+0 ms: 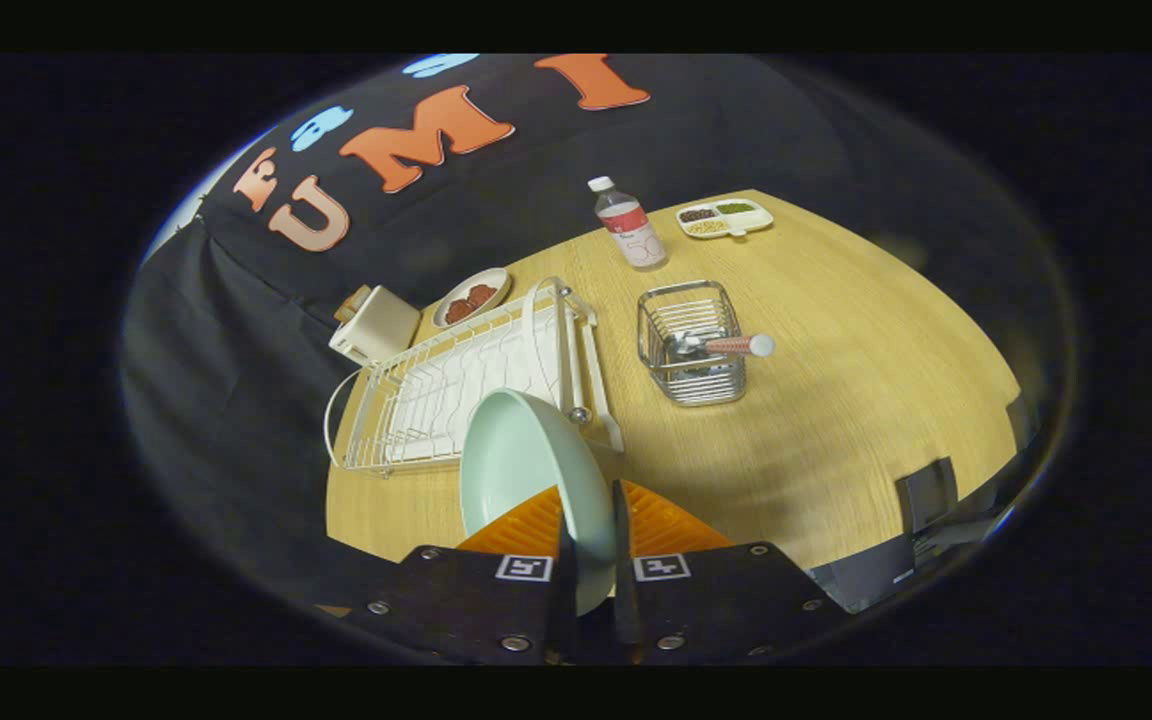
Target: Take the plate from the dish rack, then take the spoon from the basket and place it into the plate.
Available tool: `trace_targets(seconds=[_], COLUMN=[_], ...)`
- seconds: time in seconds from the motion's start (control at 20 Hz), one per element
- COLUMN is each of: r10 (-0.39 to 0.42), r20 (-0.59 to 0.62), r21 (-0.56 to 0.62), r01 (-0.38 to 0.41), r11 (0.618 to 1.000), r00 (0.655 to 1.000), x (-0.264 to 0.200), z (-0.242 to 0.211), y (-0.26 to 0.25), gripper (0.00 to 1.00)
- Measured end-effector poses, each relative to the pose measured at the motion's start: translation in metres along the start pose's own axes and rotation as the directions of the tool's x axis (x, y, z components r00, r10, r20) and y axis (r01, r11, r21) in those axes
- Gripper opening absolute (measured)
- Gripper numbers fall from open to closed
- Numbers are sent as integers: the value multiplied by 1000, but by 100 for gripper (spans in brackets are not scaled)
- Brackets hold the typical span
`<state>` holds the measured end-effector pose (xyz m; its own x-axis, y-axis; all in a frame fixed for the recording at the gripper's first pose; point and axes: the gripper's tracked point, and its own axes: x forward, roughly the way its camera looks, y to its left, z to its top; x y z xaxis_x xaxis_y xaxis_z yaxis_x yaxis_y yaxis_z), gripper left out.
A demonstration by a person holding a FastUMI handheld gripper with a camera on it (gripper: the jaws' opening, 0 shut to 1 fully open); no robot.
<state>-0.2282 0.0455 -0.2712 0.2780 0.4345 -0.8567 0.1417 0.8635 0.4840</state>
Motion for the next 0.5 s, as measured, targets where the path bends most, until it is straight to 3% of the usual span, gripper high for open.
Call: trace_targets(seconds=[0.25, 0.5], r10=[69, 78], r20=[-42, -77], r21=[48, 74], r01=[-67, -72], r11=[997, 995], r00=[997, 994], x=[13, 35], z=[-29, -54], y=[5, 8], gripper=[15, 15])
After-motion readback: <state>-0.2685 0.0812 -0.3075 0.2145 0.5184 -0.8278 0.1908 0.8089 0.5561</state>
